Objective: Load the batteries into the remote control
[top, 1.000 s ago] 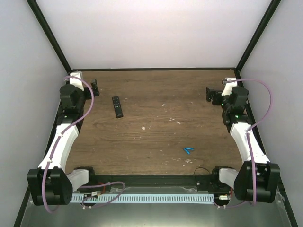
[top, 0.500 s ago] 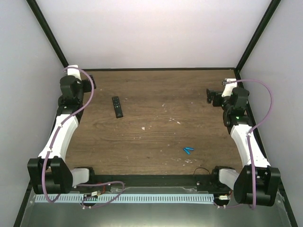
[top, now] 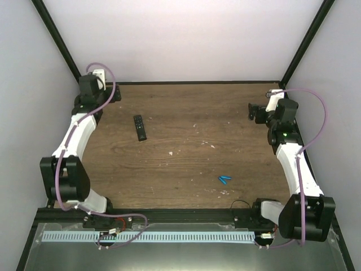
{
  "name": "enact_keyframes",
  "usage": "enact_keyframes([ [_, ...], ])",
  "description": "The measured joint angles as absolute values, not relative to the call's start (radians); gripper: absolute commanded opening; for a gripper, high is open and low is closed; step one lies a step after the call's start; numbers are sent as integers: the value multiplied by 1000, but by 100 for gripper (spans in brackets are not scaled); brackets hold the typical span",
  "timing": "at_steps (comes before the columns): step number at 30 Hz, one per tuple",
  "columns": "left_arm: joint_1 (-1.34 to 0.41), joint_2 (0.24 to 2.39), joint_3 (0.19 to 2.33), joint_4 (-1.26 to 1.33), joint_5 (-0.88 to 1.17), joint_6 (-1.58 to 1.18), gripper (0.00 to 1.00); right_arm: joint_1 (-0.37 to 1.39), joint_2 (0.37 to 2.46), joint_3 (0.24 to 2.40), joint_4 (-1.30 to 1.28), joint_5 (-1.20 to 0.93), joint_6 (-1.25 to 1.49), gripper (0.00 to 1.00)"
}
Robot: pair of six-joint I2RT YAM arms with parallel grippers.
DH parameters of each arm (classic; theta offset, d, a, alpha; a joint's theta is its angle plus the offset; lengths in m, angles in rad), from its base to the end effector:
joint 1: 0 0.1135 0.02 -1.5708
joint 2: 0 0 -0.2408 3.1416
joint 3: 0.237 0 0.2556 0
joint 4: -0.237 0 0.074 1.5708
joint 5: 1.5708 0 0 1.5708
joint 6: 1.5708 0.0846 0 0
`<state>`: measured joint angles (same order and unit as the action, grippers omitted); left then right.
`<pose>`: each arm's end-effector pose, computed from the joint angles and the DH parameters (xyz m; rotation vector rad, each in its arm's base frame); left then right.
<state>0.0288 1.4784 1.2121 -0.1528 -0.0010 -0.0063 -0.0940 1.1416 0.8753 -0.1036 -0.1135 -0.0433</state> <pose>0.3980 0.0115 0.2812 -0.0356 1.9896 0.0155 0.3221 -0.0207 0.2678 -0.0262 1.9381 0.0188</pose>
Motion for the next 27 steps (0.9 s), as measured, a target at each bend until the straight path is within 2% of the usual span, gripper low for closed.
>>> enact_keyframes([
  [14, -75, 1761, 1572, -558, -41, -84, 100, -94, 1240, 974, -329, 7, 44, 100],
  [27, -84, 1996, 1691, -780, -49, -162, 100, -94, 1349, 1003, -377, -37, 94, 100],
])
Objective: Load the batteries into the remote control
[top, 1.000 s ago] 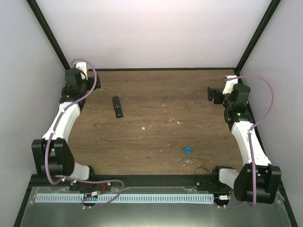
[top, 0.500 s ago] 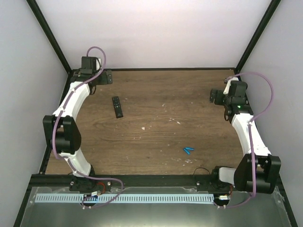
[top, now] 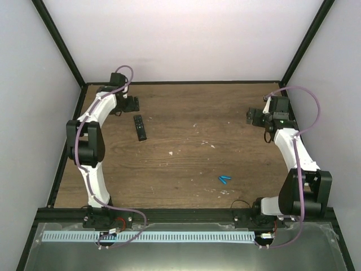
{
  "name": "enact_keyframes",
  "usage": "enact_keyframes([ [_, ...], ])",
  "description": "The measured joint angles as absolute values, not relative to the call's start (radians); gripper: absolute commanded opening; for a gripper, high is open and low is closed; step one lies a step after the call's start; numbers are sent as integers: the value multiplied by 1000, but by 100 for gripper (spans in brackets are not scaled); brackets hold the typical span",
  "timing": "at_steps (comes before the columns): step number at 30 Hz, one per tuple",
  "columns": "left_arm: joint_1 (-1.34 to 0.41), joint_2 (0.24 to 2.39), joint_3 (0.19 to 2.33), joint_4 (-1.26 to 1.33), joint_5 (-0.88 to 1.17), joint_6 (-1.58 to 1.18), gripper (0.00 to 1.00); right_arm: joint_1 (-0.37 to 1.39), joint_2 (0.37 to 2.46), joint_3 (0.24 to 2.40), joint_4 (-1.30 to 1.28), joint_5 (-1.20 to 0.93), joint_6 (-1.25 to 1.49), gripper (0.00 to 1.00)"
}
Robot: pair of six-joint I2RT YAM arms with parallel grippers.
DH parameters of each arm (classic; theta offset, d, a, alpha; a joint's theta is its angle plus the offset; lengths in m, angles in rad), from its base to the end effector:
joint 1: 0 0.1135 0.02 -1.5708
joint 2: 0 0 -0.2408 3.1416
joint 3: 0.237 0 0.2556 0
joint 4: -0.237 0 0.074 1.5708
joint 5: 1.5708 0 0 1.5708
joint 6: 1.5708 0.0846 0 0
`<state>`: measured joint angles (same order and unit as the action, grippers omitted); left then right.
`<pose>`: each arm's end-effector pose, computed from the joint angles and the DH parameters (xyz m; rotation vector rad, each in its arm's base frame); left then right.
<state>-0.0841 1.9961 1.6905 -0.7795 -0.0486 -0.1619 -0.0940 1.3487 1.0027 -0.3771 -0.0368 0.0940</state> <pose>0.4471 -0.0336 0.1752 -0.1192 2.6511 -0.0167 0.3387 -0.0288 0.2157 0.1963 2.2852 0.0422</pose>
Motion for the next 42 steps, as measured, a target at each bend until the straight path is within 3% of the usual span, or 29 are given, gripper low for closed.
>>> enact_keyframes([
  [11, -108, 2103, 1723, -828, -17, -282, 100, -94, 1376, 1015, -416, -49, 129, 100],
  [20, -144, 2253, 1915, -902, -89, -361, 97, -89, 1381, 1015, -426, -49, 144, 100],
  [42, -162, 2292, 1917, -976, -85, -443, 87, -89, 1413, 1015, -438, -49, 143, 100],
])
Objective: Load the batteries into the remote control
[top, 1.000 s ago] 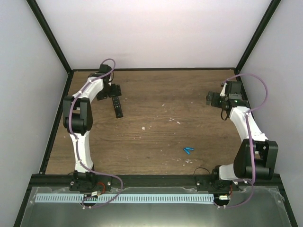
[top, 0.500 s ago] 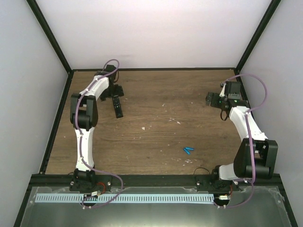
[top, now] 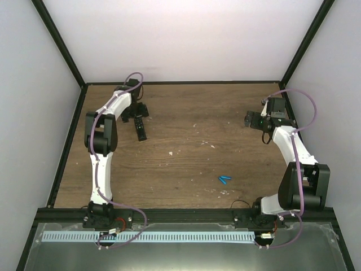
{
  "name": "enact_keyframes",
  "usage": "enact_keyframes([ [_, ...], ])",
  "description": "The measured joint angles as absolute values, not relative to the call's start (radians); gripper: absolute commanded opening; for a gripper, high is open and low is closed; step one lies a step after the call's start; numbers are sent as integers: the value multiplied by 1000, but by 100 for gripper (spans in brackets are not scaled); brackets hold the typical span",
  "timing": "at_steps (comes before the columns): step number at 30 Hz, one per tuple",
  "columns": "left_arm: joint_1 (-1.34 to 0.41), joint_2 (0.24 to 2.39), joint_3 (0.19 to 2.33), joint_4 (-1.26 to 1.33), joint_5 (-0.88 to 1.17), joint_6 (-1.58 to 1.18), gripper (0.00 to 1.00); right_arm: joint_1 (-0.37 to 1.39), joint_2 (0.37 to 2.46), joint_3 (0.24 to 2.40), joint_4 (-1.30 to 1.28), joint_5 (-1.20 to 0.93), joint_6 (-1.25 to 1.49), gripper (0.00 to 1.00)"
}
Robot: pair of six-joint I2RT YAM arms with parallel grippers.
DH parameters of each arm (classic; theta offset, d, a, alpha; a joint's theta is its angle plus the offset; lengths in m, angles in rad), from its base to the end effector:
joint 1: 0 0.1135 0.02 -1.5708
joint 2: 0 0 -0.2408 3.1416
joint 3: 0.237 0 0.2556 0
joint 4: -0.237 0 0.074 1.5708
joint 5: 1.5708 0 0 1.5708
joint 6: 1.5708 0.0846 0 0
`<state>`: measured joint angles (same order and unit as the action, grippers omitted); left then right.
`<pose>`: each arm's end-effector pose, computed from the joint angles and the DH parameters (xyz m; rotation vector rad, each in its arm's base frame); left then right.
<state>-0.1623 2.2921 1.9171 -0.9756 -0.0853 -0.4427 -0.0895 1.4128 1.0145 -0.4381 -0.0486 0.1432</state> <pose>0.4618 -0.0683 0.1047 -0.4197 2.8757 0.0227 0.3396 -0.0264 0.1926 0.2571 2.3938 0.0833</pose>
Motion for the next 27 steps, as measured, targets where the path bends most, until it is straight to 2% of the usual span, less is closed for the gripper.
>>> enact_keyframes([
  [11, -178, 2315, 1911, -1003, -70, -445, 82, -89, 1413, 1015, -438, -52, 143, 100],
  [18, -184, 2326, 1911, -1010, -65, -442, 73, -89, 1413, 1013, -440, -52, 142, 100],
  [23, -183, 2326, 1907, -1010, -61, -437, 63, -89, 1413, 1013, -441, -52, 140, 100],
  [27, -182, 2323, 1900, -1005, -59, -437, 42, -89, 1412, 1012, -442, -59, 134, 99],
])
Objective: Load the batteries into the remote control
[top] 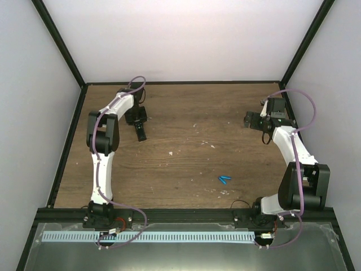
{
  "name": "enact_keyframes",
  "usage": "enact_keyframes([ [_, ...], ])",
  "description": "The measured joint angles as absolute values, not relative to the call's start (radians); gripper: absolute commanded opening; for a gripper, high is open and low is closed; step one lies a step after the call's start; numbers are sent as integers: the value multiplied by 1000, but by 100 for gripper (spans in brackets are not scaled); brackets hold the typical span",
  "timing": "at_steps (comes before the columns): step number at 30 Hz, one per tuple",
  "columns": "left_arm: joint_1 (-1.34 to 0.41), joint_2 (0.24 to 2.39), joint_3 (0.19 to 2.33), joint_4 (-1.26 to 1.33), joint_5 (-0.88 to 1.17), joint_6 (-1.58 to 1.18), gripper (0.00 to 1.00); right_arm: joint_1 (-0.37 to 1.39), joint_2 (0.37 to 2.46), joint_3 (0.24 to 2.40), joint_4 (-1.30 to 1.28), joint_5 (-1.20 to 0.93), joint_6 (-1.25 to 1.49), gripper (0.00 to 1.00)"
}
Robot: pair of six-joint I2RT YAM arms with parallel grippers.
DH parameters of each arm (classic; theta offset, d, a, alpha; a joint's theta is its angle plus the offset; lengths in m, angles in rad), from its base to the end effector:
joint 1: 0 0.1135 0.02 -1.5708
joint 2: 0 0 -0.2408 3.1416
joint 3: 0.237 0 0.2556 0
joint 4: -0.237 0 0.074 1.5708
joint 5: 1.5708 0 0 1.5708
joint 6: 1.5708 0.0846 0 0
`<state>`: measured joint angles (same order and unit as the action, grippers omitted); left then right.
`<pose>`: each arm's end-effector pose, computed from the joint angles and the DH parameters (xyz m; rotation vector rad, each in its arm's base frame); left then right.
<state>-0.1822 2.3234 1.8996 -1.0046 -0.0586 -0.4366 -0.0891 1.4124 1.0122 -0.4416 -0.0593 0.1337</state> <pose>0.4516 -0.0782 0.0849 -0.3852 2.9632 0.0185 0.3389 -0.0252 0.1916 0.2411 2.4006 0.0921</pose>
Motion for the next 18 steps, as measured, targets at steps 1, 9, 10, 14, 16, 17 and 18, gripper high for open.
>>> enact_keyframes([
  [1, -182, 2321, 1896, -1002, -56, -435, 38, -87, 1412, 1011, -441, -64, 127, 99],
  [9, -175, 2290, 1843, -957, -12, -389, 14, -11, 1412, 1001, -441, -83, 65, 99],
  [10, -175, 2287, 1838, -952, -7, -386, 12, 2, 1412, 1001, -441, -91, 64, 98],
  [14, -173, 2273, 1820, -934, 29, -380, 7, 44, 1412, 1001, -435, -167, 82, 97],
  [16, -173, 2265, 1810, -923, 62, -382, 6, 66, 1412, 1001, -419, -223, 109, 97],
  [17, -174, 2259, 1803, -915, 83, -385, 6, 81, 1413, 1001, -406, -252, 125, 96],
  [18, -175, 2254, 1796, -909, 103, -389, 6, 101, 1414, 1001, -390, -281, 142, 96],
])
